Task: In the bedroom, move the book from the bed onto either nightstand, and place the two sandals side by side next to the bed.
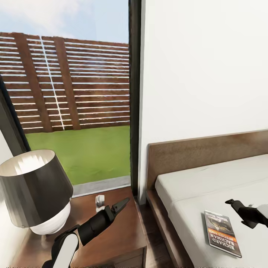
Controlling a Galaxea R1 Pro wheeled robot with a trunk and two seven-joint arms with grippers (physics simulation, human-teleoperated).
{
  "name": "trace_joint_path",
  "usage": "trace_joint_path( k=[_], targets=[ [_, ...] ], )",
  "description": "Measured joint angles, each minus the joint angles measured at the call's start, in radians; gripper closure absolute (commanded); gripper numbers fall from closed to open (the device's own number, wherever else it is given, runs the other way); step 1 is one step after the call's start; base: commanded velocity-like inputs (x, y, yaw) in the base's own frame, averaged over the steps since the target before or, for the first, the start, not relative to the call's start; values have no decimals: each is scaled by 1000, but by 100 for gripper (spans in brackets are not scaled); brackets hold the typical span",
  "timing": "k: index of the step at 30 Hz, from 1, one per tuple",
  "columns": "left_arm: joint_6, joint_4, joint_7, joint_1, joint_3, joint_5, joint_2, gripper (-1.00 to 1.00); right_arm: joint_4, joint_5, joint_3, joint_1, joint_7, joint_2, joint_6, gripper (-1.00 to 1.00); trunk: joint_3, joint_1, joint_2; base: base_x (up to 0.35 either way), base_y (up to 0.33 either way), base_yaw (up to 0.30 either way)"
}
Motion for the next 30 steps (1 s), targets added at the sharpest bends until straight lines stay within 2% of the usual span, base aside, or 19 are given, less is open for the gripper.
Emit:
trace_joint_path(
  k=[9,30],
  targets=[
    [0,0,1,0,0,1,1,-100,-4,0,0,0,0,0,0,-100,-28,35,-63,0,0,0],
    [0,0,0,0,0,1,1,-100,-1,-1,0,0,0,0,1,-100,-28,35,-63,0,0,0]
  ],
)
